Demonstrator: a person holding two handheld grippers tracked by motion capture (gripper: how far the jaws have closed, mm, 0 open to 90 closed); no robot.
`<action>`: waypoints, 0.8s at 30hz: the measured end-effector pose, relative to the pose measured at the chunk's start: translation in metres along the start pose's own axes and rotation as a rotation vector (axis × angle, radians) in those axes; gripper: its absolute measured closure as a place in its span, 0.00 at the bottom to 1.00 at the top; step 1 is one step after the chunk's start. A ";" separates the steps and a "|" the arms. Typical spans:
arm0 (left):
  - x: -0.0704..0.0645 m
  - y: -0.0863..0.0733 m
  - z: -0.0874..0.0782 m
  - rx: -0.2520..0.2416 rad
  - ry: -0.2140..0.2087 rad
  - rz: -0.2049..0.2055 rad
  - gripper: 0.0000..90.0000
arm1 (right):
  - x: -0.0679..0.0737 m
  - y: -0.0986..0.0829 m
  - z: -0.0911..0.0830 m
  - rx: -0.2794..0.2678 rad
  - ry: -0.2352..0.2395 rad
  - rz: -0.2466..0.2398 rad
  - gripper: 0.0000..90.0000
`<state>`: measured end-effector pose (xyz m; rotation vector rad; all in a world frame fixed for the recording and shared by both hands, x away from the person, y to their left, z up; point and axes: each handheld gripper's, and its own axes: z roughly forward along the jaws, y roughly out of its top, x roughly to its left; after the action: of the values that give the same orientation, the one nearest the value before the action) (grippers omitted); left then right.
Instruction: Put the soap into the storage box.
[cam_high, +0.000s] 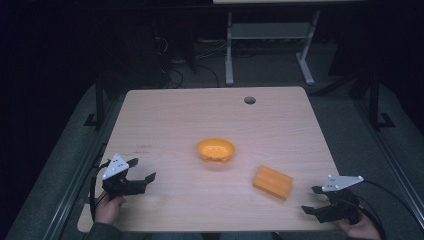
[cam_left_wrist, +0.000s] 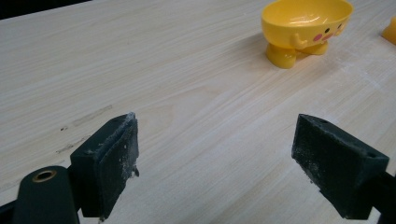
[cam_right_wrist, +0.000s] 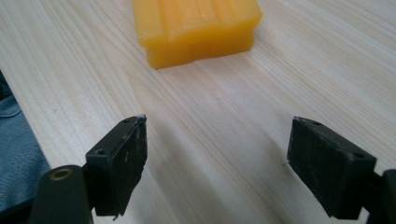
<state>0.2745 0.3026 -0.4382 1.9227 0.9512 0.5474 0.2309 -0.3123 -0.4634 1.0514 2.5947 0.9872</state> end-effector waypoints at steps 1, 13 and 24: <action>0.000 0.000 0.000 0.000 0.000 0.000 0.16 | 0.000 0.000 0.000 0.000 0.000 0.000 0.21; 0.000 0.000 -0.002 -0.012 -0.003 -0.005 0.16 | 0.006 0.027 0.005 0.044 0.024 -0.046 0.20; 0.001 0.000 -0.003 -0.023 -0.003 -0.010 0.16 | 0.005 0.051 0.006 0.078 0.026 -0.097 0.20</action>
<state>0.2728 0.3053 -0.4369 1.8970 0.9488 0.5466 0.2577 -0.2787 -0.4346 0.9252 2.6970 0.8909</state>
